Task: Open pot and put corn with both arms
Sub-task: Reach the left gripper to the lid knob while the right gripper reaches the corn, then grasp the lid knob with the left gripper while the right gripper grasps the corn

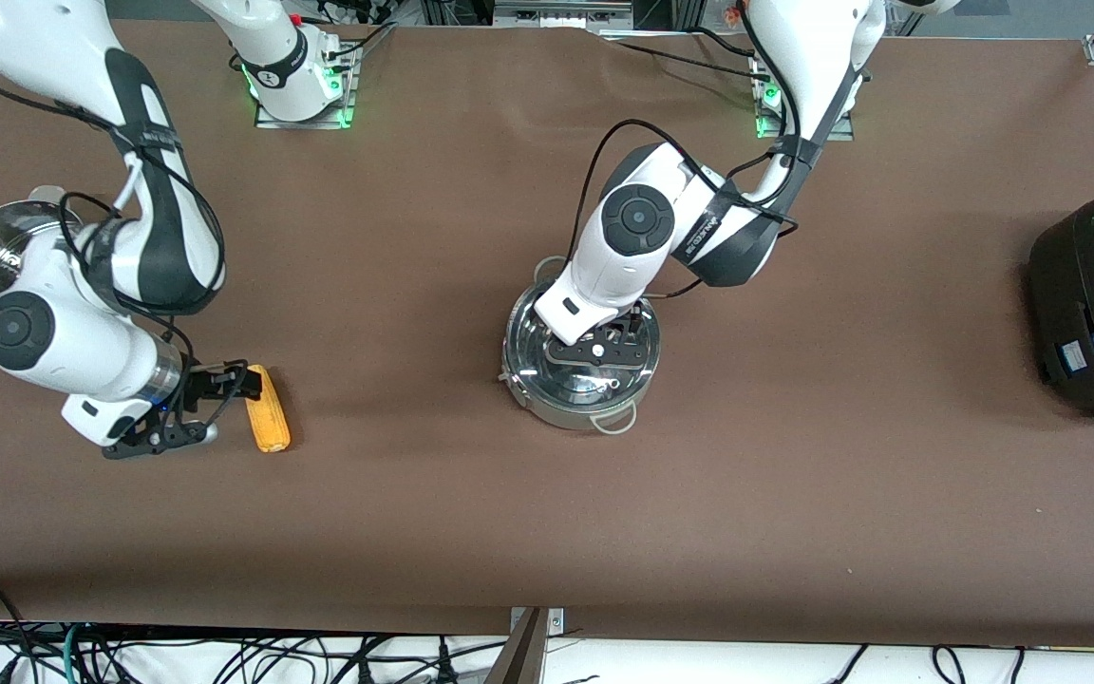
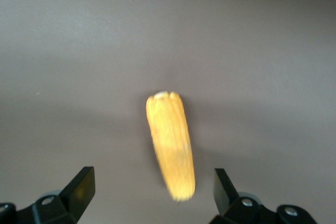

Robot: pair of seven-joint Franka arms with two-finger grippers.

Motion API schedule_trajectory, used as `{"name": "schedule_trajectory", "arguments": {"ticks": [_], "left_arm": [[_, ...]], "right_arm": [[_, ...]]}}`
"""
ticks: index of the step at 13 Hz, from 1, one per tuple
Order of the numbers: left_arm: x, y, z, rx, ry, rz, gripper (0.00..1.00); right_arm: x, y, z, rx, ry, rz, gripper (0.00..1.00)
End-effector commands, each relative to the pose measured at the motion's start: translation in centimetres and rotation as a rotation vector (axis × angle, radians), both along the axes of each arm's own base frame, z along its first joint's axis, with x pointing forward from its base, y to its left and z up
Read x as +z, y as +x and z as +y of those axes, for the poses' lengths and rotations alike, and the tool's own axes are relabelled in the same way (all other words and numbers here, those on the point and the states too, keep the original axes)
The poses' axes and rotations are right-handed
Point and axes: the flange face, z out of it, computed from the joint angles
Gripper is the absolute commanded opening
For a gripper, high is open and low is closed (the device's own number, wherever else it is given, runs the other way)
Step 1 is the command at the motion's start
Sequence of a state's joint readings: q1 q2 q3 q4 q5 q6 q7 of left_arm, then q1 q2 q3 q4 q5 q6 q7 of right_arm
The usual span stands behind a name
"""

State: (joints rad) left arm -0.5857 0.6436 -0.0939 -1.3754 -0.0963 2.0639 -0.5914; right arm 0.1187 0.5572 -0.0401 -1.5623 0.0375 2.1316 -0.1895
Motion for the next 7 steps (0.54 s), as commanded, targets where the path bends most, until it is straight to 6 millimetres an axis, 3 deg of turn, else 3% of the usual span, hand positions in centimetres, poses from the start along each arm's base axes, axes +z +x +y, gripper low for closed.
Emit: {"name": "schedule_trajectory", "arguments": {"ticks": [1,4,7], "left_arm": [[-0.4,-0.9,-1.0,-0.011,0.013,0.010,1.00],[0.3,-1.1,-0.5,-0.017,0.038,0.036,1.00],[0.6,-1.1,0.0,-0.050,0.108,0.008,1.00]], "right_arm": [[-3.4,-0.4,-0.8,0.073,0.013,-0.065,1.00],[-5.0,-0.4,-1.0,0.090,0.011,-0.057,1.00],[-8.7,-1.5,-1.1,0.135,0.004,-0.089,1.00]]}}
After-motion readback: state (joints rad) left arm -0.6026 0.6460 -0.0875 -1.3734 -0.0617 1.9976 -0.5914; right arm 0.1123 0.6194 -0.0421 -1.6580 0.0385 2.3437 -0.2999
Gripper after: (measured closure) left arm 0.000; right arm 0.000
